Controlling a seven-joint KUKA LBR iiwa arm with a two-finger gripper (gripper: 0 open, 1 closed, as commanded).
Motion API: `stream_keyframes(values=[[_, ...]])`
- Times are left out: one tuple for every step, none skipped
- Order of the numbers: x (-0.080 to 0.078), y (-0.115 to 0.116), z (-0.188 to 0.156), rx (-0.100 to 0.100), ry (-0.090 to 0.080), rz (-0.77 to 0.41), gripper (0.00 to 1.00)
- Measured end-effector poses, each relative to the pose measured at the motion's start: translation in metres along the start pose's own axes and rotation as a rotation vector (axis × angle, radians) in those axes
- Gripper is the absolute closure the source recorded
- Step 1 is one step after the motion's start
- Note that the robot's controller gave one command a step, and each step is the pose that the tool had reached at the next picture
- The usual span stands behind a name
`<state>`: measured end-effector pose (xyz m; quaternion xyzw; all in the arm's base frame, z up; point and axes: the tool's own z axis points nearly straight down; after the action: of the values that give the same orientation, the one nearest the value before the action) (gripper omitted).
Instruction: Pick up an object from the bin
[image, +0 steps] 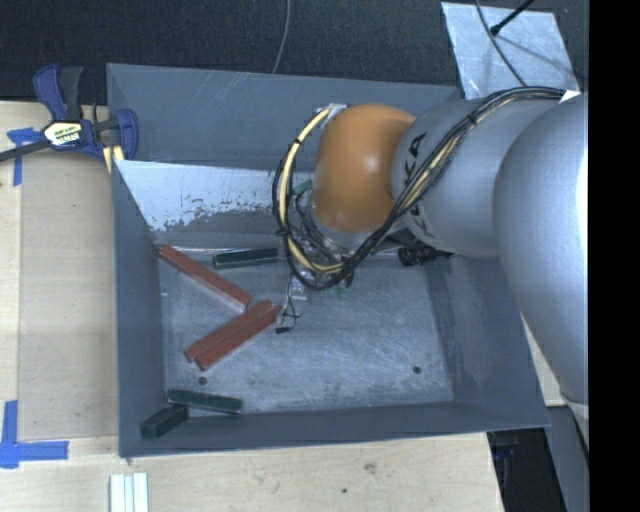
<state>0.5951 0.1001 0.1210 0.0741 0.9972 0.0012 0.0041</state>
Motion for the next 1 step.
stream_keyframes(values=[[0.0378,0.0272,0.0405,0.000,0.002,-0.283,1.00]])
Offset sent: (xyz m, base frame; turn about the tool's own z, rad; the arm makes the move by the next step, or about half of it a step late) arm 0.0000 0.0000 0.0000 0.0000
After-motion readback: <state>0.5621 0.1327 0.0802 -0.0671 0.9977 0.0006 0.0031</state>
